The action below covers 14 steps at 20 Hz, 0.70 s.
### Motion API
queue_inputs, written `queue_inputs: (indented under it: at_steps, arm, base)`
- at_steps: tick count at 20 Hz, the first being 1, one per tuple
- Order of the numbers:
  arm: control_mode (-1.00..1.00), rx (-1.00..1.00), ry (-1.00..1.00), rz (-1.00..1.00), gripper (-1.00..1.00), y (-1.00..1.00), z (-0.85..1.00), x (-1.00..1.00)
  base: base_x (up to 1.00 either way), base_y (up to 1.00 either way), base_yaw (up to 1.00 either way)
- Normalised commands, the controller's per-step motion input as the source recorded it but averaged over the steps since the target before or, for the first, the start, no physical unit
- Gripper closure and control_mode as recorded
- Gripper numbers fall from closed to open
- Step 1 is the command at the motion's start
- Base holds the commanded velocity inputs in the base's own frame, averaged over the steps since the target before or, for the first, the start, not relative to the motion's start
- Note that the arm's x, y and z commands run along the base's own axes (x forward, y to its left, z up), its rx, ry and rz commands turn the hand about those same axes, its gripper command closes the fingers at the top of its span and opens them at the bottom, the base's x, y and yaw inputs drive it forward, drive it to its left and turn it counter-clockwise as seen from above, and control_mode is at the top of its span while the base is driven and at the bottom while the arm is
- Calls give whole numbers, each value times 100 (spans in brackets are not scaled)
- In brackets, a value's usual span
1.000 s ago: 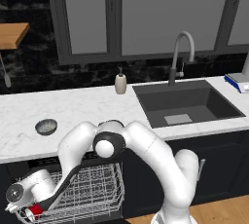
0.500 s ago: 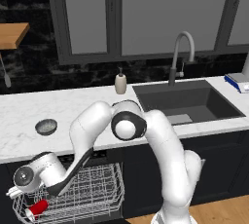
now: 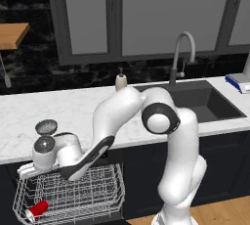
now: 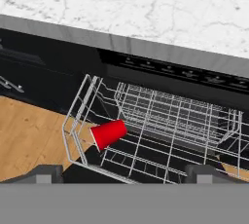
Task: Pick up the cup and bowl from the counter, place them in the dishwasher, and close the dishwasher door.
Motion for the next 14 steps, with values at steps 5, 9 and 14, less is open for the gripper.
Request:
queue_inputs:
  at_steps: [5,9,14]
  arm:
    - [-100,14,17,0,-100,-49,46,37]
    - [-100,15,9,0,-100,-24,68,13]
    - [-100,1,31,0,-100,-24,76,40]
  base:
    - [0,0,0]
    - [0,0,0]
    - [0,0,0]
